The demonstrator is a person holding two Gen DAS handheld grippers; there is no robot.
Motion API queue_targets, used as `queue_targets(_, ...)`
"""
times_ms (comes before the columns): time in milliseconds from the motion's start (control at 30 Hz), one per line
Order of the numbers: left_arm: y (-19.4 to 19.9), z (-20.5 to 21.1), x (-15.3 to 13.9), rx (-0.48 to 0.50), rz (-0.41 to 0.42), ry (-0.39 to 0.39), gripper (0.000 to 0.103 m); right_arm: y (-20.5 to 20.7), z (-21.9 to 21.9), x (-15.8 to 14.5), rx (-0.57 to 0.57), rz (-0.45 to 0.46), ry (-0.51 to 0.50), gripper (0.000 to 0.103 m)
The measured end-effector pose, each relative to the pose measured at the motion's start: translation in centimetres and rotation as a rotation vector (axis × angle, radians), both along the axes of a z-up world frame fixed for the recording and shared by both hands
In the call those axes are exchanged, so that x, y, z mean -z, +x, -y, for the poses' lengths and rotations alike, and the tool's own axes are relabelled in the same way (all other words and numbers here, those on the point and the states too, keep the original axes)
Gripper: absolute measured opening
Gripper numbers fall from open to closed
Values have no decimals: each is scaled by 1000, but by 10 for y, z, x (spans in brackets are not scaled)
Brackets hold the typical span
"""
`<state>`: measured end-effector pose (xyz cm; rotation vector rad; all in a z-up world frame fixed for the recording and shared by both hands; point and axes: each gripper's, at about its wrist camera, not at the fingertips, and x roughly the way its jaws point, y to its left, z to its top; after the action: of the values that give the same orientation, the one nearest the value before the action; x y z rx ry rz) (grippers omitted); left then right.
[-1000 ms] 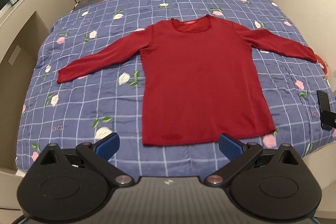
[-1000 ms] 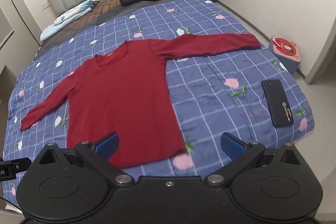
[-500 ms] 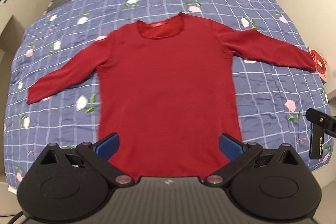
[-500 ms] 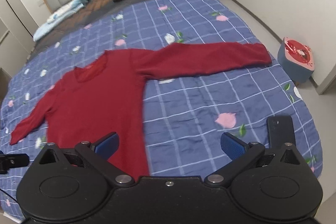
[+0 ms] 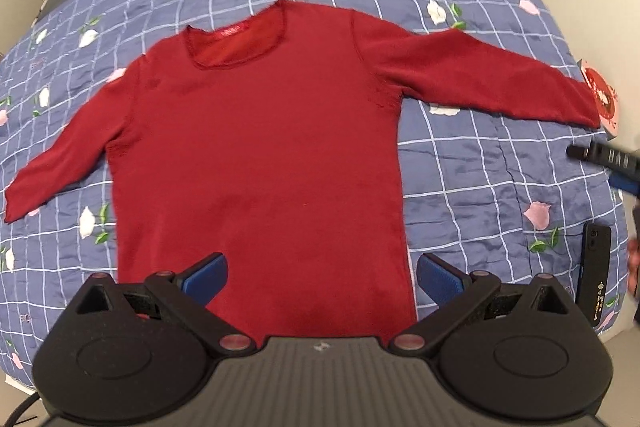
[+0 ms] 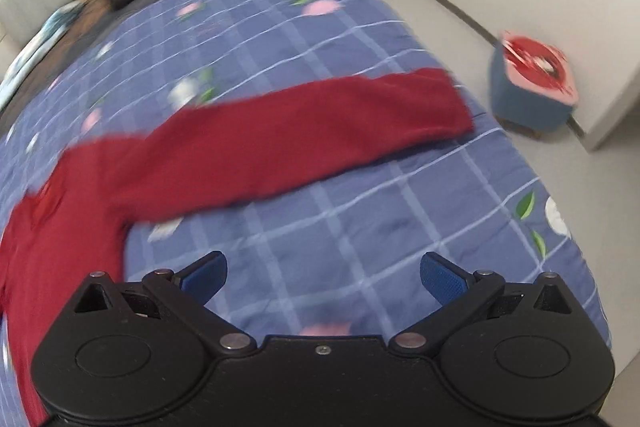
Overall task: Fold small clothes
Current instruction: 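Move the right tool down to the cuff of the sleeve nearest it, then close the right tool on the red sleeve cuff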
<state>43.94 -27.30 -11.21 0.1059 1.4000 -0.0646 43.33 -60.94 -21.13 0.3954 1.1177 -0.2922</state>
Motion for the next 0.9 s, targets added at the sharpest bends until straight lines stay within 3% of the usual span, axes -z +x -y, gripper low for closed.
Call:
queue_targets(133,12,7,9,-3,-21,-2,103,26,43,20,158,0,13,102)
queue_targets(267,20,8,13,-11,-30,6,103,39,83,42,322,65,113,102)
queue_targets(467,27,2,20,-49,-47,22,103,48,109,64,501,70,140,89)
queue_targets(600,29,-3,22,-71,-51,26,103,53,114,72,529,56,119,69)
queue_targets(667,29,-4,23,-78,-56,29,103,56,113,73,532,46,90,53)
queue_targets(733,29,-4,25,-85,-61,30,103,58,110,74,529,36,65,26)
queue_targets(800,30,-4,26,-87,-63,27,103,59,108,73,520,41,47,12)
queue_targets(900,30,-4,25,-85,-55,21,103,61,99,63,473,69,-7,5)
